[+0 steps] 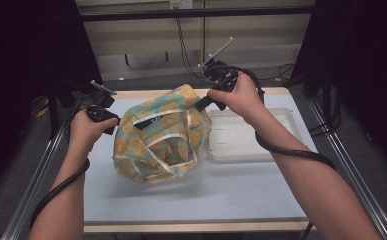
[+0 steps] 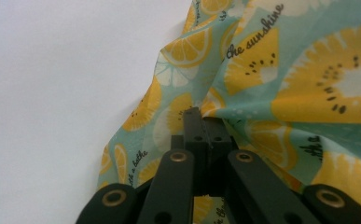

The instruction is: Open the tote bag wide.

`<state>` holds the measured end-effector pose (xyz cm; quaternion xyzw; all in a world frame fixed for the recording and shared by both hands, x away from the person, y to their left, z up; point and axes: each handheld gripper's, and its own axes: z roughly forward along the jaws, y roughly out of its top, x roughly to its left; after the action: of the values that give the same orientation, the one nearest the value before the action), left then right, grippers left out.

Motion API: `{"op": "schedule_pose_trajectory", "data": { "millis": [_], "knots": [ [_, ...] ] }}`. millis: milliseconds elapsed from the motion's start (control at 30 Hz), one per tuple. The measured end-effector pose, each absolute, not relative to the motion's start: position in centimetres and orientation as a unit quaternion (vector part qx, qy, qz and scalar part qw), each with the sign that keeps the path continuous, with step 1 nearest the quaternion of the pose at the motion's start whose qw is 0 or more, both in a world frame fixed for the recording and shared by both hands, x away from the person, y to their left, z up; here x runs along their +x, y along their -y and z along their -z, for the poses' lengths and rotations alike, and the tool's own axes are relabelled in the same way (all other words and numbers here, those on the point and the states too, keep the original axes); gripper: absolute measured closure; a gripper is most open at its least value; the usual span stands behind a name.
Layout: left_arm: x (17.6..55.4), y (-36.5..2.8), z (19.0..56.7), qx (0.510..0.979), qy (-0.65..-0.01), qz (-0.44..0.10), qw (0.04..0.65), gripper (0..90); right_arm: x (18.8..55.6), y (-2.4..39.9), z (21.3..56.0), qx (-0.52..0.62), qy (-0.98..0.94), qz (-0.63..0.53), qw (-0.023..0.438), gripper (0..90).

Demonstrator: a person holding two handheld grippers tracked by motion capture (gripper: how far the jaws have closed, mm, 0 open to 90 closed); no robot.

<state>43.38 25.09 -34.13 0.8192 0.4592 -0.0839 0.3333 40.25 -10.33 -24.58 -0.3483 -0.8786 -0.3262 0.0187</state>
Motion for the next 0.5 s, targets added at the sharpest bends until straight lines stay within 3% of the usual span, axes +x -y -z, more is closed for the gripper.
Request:
{"op": "schedule_pose_trajectory", "data": {
  "millis": [367,500],
  "knots": [
    [43.8,-25.4,34.7,0.832,-0.442,0.09,0.324,90.0,40.7,10.3,20.9,-0.356,0.857,0.373,0.013,90.0],
    [43.7,-25.0,35.2,0.816,-0.464,0.091,0.333,90.0,41.4,9.7,21.0,-0.368,0.851,0.374,0.006,90.0]
  ]
}}
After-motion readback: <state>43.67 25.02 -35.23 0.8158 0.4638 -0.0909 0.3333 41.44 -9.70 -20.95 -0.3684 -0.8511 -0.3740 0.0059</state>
